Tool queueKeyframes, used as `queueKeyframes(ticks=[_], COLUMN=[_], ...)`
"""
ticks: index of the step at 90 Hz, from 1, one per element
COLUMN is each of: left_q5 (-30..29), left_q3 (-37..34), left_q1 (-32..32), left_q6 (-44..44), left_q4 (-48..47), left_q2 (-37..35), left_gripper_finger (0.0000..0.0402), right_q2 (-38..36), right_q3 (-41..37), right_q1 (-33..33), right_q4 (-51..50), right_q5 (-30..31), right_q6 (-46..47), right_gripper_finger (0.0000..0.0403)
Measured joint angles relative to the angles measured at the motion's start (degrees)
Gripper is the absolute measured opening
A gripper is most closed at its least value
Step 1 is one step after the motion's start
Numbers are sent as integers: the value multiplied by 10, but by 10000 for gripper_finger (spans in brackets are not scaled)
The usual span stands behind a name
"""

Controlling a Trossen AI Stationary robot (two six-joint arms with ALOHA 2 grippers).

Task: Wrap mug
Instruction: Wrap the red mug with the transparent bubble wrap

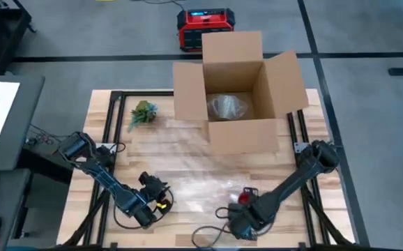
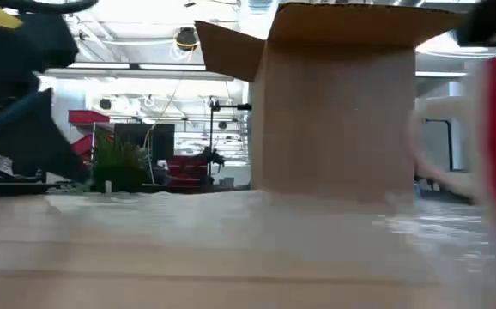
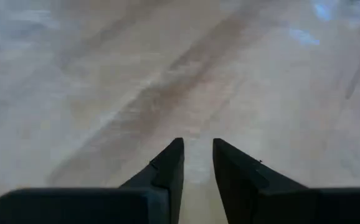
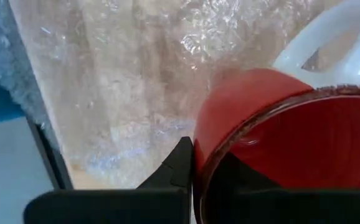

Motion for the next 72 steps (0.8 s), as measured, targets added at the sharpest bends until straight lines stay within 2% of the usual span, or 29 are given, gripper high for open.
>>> queueKeyframes(ticks=[12,28,39,51,62,72], left_q5=[-8,-12,-1,18,63,61], left_q3=[8,9,6,-11,-37,-55], left_q1=[-1,12,19,25,33,47], left_q6=[11,14,14,3,-11,-12], left_q4=[2,-4,-20,-14,-15,-20], left_q2=[0,0,0,0,0,-1], left_gripper_finger=[65,65,65,65,65,65], right_q2=[-23,-35,-30,-11,8,24], right_q3=[9,53,55,55,54,54], right_q1=[20,-7,-42,-76,-99,-111], right_q4=[-25,9,88,101,99,116], right_q5=[20,95,92,84,62,46], right_q6=[45,4,-46,-79,-99,-113], right_gripper_finger=[7,7,8,8,8,8])
